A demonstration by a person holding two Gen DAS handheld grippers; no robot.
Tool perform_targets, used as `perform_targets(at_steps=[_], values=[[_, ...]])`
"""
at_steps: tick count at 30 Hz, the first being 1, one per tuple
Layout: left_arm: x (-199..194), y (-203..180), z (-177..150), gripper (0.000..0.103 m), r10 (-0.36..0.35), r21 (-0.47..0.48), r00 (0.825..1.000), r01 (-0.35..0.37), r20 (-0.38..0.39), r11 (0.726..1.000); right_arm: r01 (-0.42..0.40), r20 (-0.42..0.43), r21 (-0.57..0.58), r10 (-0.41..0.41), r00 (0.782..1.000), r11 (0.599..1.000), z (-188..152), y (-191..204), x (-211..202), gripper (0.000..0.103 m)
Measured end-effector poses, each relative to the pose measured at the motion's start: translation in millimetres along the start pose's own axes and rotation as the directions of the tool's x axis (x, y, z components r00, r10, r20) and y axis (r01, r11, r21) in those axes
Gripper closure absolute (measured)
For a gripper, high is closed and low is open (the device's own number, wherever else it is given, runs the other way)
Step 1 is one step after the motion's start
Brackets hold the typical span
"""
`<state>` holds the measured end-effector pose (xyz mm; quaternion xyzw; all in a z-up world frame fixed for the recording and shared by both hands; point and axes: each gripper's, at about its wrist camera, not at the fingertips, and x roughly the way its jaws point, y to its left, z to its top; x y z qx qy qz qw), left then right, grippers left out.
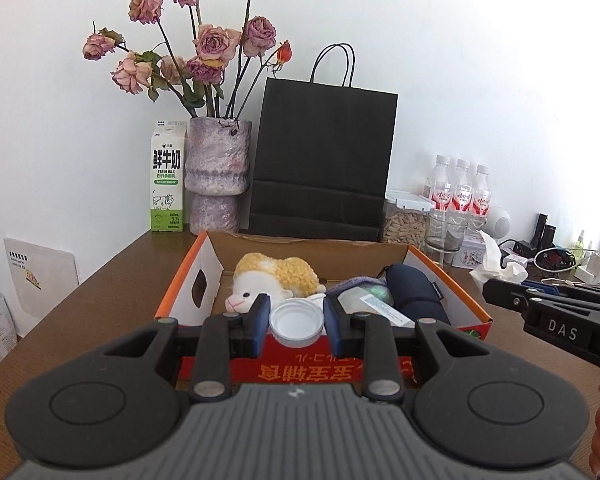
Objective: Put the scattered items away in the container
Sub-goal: 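Carry the tissue and cap over the box and open both tools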
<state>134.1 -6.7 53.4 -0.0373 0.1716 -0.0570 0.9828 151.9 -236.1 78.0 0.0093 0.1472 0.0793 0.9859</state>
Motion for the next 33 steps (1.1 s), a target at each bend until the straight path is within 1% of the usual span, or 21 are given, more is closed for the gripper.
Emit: perform_targets(at_steps=[6,11,15,18,21,24,27,31,32,33], values=[[21.3,6.0,15.3,0.074,-0.003,0.004,1.0,0.003,0.007,1.0,-0.028,-0.002,-0.01,0.028,1.0,1.0,14.3,10.5,32.2,0.085],[57.1,6.3,26.1,0.074,-0.022,0.015,1.0,0.022,-0.015,1.0,-0.037,-0.023,-0.002,0.037,0.999,0.999,18.3,12.6,65.9,0.084],[88.8,3.4,31.3,0.074,-0.045,0.026,0.998,0.046,-0.038,0.999,-0.047,-0.057,0.012,0.047,0.997,0.999,14.6,8.2,96.1,0.084],[113.0,-0.2,31.8,0.074,-0.063,0.026,0.996,0.065,-0.057,0.998,-0.052,-0.1,0.023,0.054,0.993,0.998,8.5,3.3,119.4,0.084],[133.9,-3.6,26.8,0.074,-0.068,0.048,0.995,0.072,-0.078,0.996,-0.066,-0.151,0.031,0.07,0.986,0.997,-1.9,0.3,138.2,0.084],[148.5,-3.3,16.9,0.074,-0.071,0.075,0.991,0.08,-0.111,0.994,-0.083,-0.18,0.024,0.086,0.98,0.996,-13.6,-1.2,143.5,0.084],[152.8,-1.9,9.4,0.074,-0.071,0.084,0.989,0.082,-0.132,0.993,-0.078,-0.184,0.013,0.079,0.98,0.997,-16.3,-0.4,143.1,0.084],[149.5,-4.0,7.4,0.073,-0.067,0.104,0.991,0.079,-0.112,0.991,-0.077,-0.179,0.014,0.079,0.981,0.997,-17.0,-0.3,139.1,0.083],[147.6,-4.7,6.9,0.073,-0.07,0.105,0.992,0.081,-0.103,0.991,-0.074,-0.174,0.012,0.075,0.982,0.997,-16.6,0.2,137.9,0.081],[145.7,-4.6,6.1,0.068,-0.071,0.103,0.993,0.08,-0.091,0.991,-0.072,-0.17,0.014,0.074,0.983,0.997,-16.3,0.3,136.3,0.08]])
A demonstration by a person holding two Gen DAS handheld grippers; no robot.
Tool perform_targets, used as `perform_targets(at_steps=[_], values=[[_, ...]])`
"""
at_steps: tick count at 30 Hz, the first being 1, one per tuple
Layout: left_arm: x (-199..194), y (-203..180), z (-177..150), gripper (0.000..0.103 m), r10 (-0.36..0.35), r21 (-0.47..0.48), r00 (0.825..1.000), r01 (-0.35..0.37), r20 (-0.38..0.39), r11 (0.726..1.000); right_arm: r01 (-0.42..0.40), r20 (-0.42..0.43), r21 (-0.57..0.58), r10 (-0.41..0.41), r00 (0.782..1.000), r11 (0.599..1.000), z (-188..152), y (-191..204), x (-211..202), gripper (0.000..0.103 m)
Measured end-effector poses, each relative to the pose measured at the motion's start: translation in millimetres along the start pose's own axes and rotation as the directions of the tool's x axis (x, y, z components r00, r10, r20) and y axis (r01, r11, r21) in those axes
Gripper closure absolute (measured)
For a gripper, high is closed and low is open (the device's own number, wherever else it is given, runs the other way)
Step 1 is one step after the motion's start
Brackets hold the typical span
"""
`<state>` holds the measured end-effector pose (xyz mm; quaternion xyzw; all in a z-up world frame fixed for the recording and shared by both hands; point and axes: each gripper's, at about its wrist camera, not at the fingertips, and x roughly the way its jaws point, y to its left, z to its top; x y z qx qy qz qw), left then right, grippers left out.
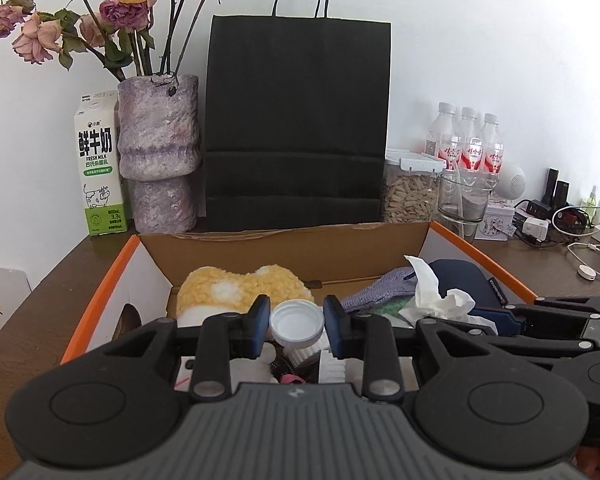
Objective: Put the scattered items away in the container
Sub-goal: 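Carry the tissue and cap over the box and open both tools, then withdraw both open tools from the box toward the last white cap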
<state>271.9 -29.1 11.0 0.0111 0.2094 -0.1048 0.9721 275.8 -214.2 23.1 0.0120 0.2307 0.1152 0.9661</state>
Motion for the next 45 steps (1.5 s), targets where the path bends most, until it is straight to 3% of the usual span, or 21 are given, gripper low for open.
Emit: perform_targets(at_steps=[1,2,3,4,5,8,16,22,35,45], values=[[-2.2,-0.6,-0.4,0.049,0.0,0.0,1.0,0.0,0.012,1.0,0.004,0.009,0.004,-0.004,1.0,1.0,1.1,0.4,-3.3,0.076],[-4.7,-0.7,-0.3,0.037,-0.001,-0.003,1.0,0.001,0.027,1.0,0.014,0.019,0.005,-0.014,1.0,1.0,1.8,0.8,-6.1,0.067],[-8.9,-0.1,-0.2,0.018,0.004,-0.012,0.999,-0.003,0.052,1.0,0.043,0.034,0.003,-0.043,0.998,0.999,3.6,1.5,-9.7,0.057],[-13.6,-0.2,0.5,0.003,0.007,-0.015,0.997,-0.006,0.077,1.0,0.059,0.052,0.001,-0.059,0.997,0.998,4.1,2.0,-13.6,0.029],[-18.7,-1.1,1.7,0.0,0.014,-0.012,0.994,-0.013,0.107,1.0,0.056,0.073,-0.002,-0.056,0.996,0.998,4.8,1.9,-18.0,0.0],[-30.6,-3.6,2.7,0.0,0.035,-0.005,0.985,-0.035,0.168,0.999,0.05,0.097,-0.021,-0.047,0.994,0.999,7.7,5.1,-27.4,0.0],[-43.1,5.3,-0.4,0.0,0.075,-0.064,0.98,-0.064,0.184,0.996,0.091,0.118,-0.035,-0.086,0.989,0.995,3.7,7.3,-39.6,0.0],[-58.7,12.5,-12.1,0.0,0.093,-0.101,0.976,-0.074,0.197,0.992,0.166,0.176,0.0,-0.163,0.971,0.986,-6.2,-0.7,-58.7,0.0],[-97.8,3.6,-43.4,0.0,0.113,-0.07,0.98,-0.103,0.162,0.992,0.212,0.151,-0.03,-0.205,0.967,0.977,-39.3,-5.1,-103.6,0.0],[-111.6,-7.1,-60.2,0.0,0.108,-0.064,0.988,-0.101,0.113,0.993,0.221,0.061,-0.029,-0.219,0.974,0.975,-62.7,-16.1,-121.3,0.0]])
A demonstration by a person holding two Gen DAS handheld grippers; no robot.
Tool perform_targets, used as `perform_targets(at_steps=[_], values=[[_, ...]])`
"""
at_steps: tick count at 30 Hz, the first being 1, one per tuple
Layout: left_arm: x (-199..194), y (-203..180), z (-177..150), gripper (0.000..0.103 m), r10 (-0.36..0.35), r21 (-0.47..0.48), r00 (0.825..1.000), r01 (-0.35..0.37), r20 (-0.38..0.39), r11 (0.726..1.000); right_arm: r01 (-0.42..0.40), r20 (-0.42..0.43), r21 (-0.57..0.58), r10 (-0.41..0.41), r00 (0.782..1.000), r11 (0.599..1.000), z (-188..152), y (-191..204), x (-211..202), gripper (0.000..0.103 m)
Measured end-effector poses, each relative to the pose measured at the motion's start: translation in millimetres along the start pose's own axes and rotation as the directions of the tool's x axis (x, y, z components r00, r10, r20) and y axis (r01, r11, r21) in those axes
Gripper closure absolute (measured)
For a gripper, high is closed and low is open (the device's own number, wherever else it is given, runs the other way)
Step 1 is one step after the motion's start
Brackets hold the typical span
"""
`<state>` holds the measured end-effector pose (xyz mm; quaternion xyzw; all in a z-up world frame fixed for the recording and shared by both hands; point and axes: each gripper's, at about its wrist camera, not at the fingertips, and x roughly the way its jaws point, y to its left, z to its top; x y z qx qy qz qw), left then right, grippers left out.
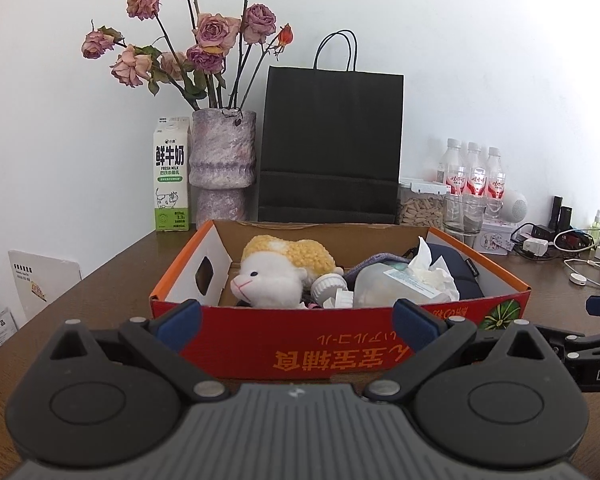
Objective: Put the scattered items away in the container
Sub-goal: 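Withdraw both open tools from the box toward the last white cap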
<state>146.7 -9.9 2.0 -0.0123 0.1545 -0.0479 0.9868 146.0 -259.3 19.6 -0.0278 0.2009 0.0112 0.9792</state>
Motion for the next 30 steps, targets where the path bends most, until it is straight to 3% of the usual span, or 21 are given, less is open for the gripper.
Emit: perform_targets(at_steps=[10,24,30], values=[[-3.4,-14.6,-14.7,0.0,-0.004,0.015,0.995,0.006,-0.099,1.0,0.009,-0.084,-0.031,-0.011,0.996,0.999,-12.9,-3.4,1.9,0.0],[2.3,-13.2,-21.7,0.0,0.024,0.015,0.987,-0.022,-0.158,1.0,0.0,-0.224,0.014,0.003,0.975,1.0,-16.3,-11.9,23.3,0.0],[4.8,-14.5,-22.6,0.0,0.025,0.021,0.985,-0.022,-0.172,1.0,-0.046,-0.269,0.049,0.057,0.962,0.998,-12.6,-10.0,44.0,0.011]])
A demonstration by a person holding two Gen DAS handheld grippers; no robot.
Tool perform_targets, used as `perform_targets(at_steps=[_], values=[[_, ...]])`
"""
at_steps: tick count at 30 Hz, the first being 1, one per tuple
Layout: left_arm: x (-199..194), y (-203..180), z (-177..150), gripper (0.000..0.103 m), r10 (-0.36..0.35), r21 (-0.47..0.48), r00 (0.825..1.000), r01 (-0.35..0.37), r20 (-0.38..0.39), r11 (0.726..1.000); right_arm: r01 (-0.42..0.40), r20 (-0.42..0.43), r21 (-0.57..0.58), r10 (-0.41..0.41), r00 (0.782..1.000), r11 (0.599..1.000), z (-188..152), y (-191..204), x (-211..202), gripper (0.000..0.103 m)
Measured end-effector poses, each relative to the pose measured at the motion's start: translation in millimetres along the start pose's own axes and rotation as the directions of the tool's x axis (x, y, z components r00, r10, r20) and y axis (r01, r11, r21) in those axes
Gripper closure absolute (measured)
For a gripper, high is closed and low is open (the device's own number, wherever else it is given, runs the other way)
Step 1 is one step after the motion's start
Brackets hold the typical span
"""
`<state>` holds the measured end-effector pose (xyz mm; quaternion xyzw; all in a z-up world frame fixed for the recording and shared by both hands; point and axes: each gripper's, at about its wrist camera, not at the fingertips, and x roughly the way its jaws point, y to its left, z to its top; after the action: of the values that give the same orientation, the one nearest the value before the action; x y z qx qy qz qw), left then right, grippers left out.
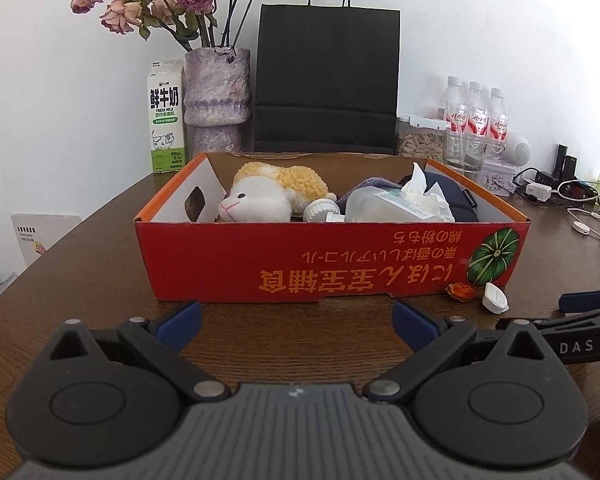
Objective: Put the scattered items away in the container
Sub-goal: 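Withdraw both open tools from the box toward the last white cap, then grasp the white cap with the right tool while the left tool grasps the orange item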
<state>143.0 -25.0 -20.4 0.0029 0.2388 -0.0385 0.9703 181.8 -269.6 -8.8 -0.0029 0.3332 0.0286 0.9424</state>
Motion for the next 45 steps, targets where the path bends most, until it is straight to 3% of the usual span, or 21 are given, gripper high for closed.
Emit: perform_targets(at_steps=[2,10,14,16,19,27,30,42,45], values=[[-0.1,0.6,0.1,0.0,0.001,-0.003,1.0,-0.001,0.0,1.0,0.003,0.005,0.0,-0.003,1.0,1.0,5.4,2.5,6.2,0.018],[4.8,1.5,-0.2,0.0,0.022,-0.001,0.999,-0.022,-0.035,1.0,-0.034,0.01,-0.014,0.034,0.999,0.999,14.9,13.9,17.8,0.025],[5.8,1.8,-0.5,0.0,0.018,-0.003,0.999,-0.018,-0.045,1.0,-0.058,0.026,-0.026,0.059,0.998,0.998,16.3,15.4,16.8,0.05],[6.5,1.4,-0.5,0.0,0.018,-0.002,0.999,-0.018,-0.05,1.0,-0.069,0.028,-0.03,0.07,0.997,0.997,16.0,15.7,15.8,0.054],[9.4,1.6,-0.1,0.0,0.021,-0.005,0.998,-0.021,-0.064,1.0,-0.1,0.034,-0.036,0.102,0.994,0.994,15.4,14.5,13.5,0.075],[18.4,5.9,-1.1,0.0,0.016,-0.035,0.992,-0.02,-0.123,0.999,-0.12,0.047,-0.045,0.122,0.991,0.992,14.7,5.4,9.2,0.077],[17.4,2.5,-0.2,0.0,0.015,-0.036,0.994,-0.019,-0.108,0.999,-0.115,0.06,-0.042,0.117,0.991,0.993,14.1,-4.5,5.9,0.077],[34.0,-73.0,21.6,0.001,-0.08,-0.01,0.992,0.079,-0.096,0.997,-0.094,0.091,0.007,0.093,0.991,0.996,11.7,-54.6,-0.7,0.076],[41.5,-90.0,24.4,0.008,-0.09,-0.003,0.99,0.09,-0.109,0.996,-0.092,0.098,0.017,0.09,0.991,0.996,12.3,-63.8,-1.7,0.076]])
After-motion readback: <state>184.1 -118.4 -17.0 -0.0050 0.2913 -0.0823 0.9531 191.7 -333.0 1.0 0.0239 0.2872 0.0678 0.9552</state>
